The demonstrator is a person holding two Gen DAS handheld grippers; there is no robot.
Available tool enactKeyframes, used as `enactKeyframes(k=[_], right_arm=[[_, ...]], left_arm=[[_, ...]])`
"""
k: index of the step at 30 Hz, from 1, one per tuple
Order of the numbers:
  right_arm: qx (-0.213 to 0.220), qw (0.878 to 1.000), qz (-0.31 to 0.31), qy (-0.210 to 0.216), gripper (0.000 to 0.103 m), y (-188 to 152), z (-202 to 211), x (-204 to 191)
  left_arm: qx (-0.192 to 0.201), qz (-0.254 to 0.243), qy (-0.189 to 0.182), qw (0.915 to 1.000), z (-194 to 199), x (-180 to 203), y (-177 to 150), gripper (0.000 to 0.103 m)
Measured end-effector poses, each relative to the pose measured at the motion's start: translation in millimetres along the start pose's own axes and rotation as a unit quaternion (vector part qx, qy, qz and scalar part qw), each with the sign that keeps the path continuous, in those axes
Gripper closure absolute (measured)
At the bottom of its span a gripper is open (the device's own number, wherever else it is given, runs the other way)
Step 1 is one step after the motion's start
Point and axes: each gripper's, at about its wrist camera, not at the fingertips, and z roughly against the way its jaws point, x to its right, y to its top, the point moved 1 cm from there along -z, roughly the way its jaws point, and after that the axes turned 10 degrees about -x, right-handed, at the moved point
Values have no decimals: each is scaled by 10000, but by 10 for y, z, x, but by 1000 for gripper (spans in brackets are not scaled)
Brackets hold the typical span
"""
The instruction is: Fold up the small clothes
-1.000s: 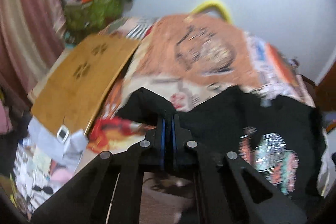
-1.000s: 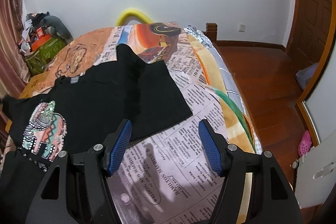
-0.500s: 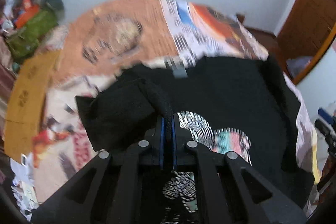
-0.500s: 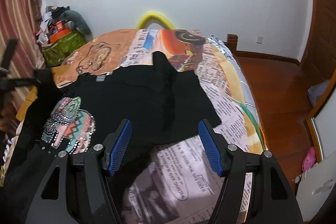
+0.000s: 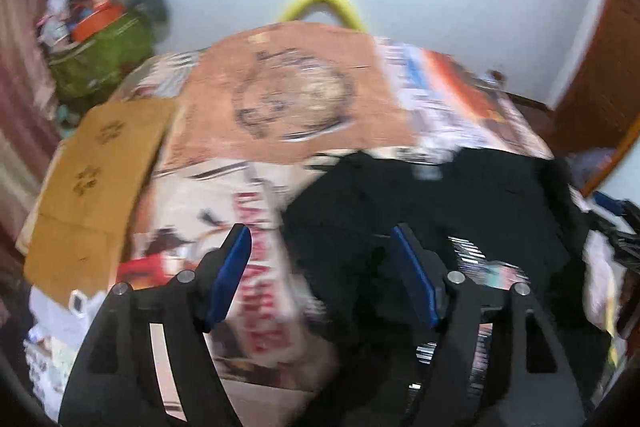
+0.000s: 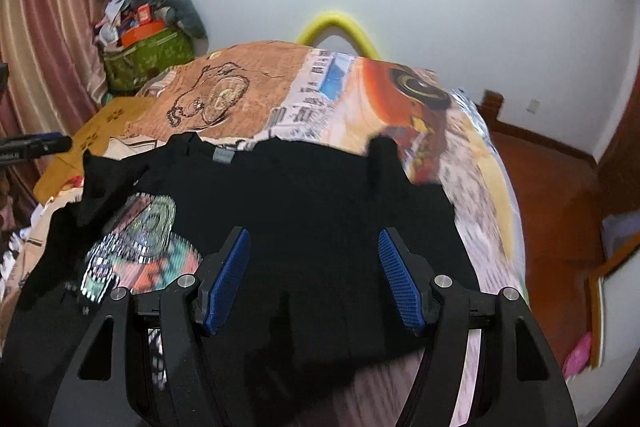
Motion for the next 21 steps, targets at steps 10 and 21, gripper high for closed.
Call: enactKeyframes(k=[10, 21], right_arm=[[-785, 9958, 425, -181, 40, 664, -869, -51], [-941, 9922, 646, -505, 59, 761, -1395, 151]], left_arm=[[-1079, 623, -167, 9921, -1184, -483, 247, 34], [-1493, 175, -479, 9875, -1720, 53, 455, 85]])
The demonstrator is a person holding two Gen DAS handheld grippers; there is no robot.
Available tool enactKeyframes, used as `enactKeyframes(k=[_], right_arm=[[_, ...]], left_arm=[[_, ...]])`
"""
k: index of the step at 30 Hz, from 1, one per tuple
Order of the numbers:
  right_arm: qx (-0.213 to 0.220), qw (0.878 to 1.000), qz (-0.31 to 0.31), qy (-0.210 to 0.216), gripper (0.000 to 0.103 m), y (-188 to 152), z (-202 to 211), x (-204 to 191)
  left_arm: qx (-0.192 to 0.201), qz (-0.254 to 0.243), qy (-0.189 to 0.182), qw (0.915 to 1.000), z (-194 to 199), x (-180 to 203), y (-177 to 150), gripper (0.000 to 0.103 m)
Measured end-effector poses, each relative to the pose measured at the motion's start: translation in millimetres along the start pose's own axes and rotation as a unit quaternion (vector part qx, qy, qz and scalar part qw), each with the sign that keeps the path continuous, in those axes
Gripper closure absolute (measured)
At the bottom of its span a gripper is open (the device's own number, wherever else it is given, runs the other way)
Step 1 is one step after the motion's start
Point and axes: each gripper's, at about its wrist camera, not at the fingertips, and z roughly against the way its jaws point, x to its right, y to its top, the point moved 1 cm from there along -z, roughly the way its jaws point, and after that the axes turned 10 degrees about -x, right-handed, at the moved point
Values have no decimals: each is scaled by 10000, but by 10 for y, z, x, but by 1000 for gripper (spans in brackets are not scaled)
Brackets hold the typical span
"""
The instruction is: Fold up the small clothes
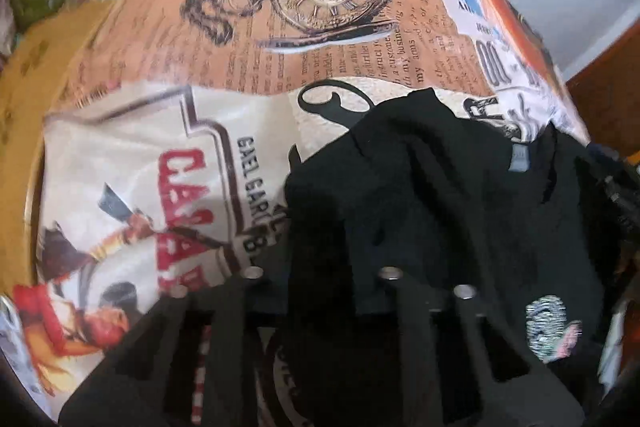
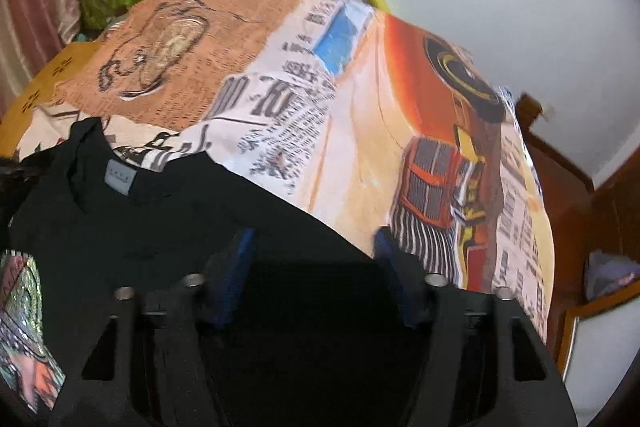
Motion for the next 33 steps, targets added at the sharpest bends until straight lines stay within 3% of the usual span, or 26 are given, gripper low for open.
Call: enactKeyframes(k=[2, 4, 9, 13, 17, 19, 21, 25, 29, 33], right_arm=[[80, 9998, 194, -76, 82, -2, 25, -24], [98, 9990, 420, -146, 93, -28, 58, -54], [140, 9971, 652, -374, 94, 73, 33, -12], [284, 9964, 585, -539, 94, 219, -6, -32], [253, 9954, 637, -674, 90, 261, -41, -126], [283, 9961, 589, -601, 82, 208, 37, -128], [345, 9973, 584, -297, 70, 125, 186, -151], [592, 9957, 685, 187, 65, -16, 548, -322], [783, 9911, 834, 686, 53, -109, 879, -608], [829, 9843, 1077, 1126, 53, -163, 1073, -1009]], left_arm=[[128, -1, 393, 9991, 45, 11, 1, 90], [251, 72, 803, 9964, 120, -39, 33, 91], [496, 285, 1162, 9916, 351, -256, 182, 91], [524, 57, 1707, 9839, 322, -139, 285, 90], [344, 58, 1578, 9869, 239, -98, 255, 84], [443, 110, 1377, 9894, 325, -120, 168, 67], [574, 183, 1199, 9910, 453, -158, 68, 59], [760, 284, 1028, 9914, 760, -254, -219, 57], [861, 307, 1107, 9896, 968, -350, -583, 53], [782, 168, 1201, 9895, 991, -387, -973, 51]])
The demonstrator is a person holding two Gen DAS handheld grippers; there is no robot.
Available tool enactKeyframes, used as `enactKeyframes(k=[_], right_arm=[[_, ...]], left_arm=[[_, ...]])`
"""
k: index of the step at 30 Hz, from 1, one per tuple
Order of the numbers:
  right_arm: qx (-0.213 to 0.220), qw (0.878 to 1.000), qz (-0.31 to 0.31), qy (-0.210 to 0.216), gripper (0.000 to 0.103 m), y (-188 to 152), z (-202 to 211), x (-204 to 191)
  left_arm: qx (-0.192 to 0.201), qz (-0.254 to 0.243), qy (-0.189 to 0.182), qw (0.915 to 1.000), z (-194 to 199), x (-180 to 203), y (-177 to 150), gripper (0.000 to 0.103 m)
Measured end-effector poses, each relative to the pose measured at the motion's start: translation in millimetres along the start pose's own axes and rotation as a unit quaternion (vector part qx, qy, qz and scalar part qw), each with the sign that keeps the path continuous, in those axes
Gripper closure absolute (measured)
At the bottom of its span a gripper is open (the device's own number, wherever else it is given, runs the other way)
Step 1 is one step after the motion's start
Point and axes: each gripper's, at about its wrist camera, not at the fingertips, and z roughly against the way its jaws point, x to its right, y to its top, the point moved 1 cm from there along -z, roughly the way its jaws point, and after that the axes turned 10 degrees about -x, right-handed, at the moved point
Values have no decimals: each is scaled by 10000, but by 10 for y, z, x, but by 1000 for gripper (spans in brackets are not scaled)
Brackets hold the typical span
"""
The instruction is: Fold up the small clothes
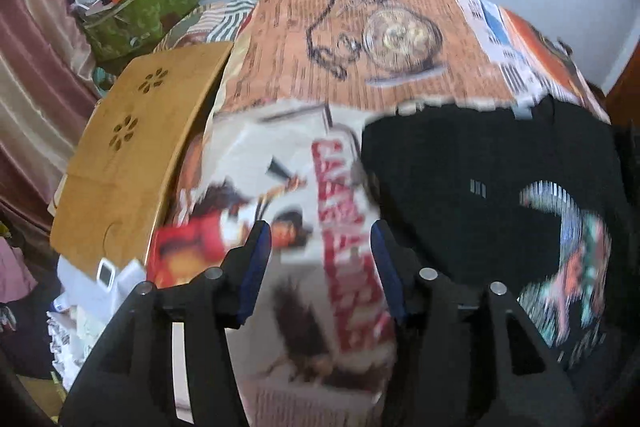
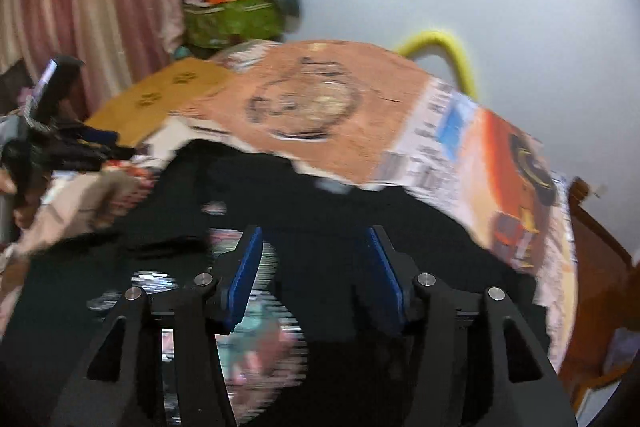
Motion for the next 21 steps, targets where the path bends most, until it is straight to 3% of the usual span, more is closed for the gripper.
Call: enactKeyframes(k=[7, 14, 15, 18, 19, 21], right_arm=[[-296, 9970, 379, 608, 53, 28, -249, -764], [-734, 9903, 649, 985, 53, 41, -649, -1280], [-773, 9896, 695, 990, 53, 46, -701, -1331], [-916, 9885, 767, 922, 53, 55, -839, -1451], [-957, 9885, 762, 888, 53, 61, -883, -1455], [-1054, 9878, 760, 857, 69, 66, -982, -1456]], left_arm=[[-95, -312, -394, 9987, 64, 133, -639, 46], [100, -448, -183, 9988, 44, 225, -880, 45], [81, -421, -192, 9989, 12, 210, -889, 47], [8, -293, -234, 9993, -73, 147, -917, 73], [-82, -241, -270, 9993, -134, 121, -930, 75], [-196, -165, -362, 9990, -232, 87, -962, 76]])
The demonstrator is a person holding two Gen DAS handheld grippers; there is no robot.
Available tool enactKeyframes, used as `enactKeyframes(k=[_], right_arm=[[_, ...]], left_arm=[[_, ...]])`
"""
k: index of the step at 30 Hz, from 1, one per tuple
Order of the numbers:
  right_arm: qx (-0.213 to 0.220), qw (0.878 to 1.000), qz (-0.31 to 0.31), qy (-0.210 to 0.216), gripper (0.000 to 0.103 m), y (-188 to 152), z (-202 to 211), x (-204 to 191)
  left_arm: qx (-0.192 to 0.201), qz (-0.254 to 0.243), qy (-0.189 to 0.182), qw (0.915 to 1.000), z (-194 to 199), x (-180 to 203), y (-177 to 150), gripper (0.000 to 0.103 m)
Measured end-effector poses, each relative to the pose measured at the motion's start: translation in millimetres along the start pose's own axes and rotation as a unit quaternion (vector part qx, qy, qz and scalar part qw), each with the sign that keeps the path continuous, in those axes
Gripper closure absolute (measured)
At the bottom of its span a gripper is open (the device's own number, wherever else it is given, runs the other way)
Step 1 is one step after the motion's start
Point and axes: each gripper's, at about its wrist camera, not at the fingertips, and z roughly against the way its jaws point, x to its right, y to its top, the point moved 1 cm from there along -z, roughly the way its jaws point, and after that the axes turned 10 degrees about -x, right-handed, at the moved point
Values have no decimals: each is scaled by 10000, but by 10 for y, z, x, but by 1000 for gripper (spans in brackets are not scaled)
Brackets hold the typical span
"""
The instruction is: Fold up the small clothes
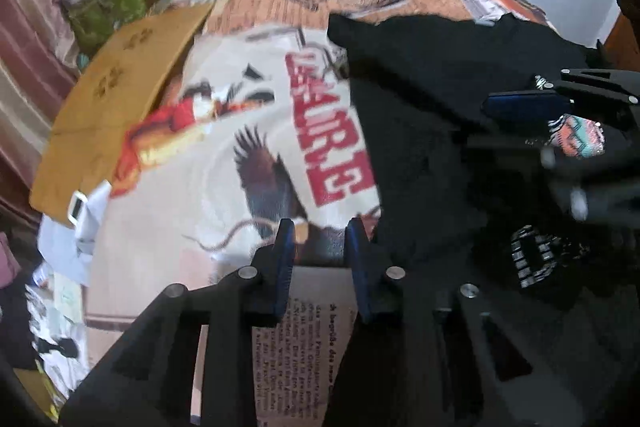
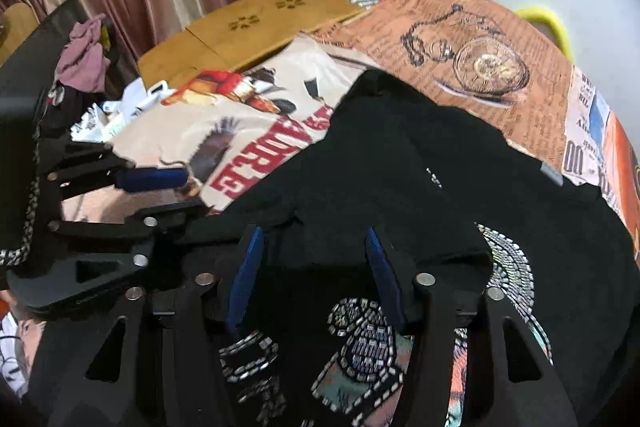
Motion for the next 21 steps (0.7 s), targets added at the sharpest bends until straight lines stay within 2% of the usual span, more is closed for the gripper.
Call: enactKeyframes(k=[1, 2, 5, 9, 15, 18, 21], right_arm=[[-51, 10000, -18, -34, 85, 5, -43, 23], [-71, 9999, -56, -49, 93, 8, -65, 50], [145, 9994, -217, 225, 96, -28, 25, 145], [425, 9983, -363, 145, 97, 0, 194, 265], [847, 9878, -1294, 196, 100, -11, 500, 784], [802, 9809, -1766, 118, 100, -84, 537, 1037], [565, 9787, -1946, -323, 100, -206, 484, 1202]], left_arm=[[11, 7, -15, 10000, -11, -4, -9, 76], [45, -1, -17, 10000, -7, -4, -17, 76], [77, -28, 31, 10000, -22, 15, -26, 76], [99, -117, 174, 9997, -40, 54, -31, 75], [97, -130, 214, 9996, -43, 57, -42, 75], [99, -182, 307, 9993, -46, 85, -41, 75], [79, -164, 293, 9994, -37, 73, -35, 74]])
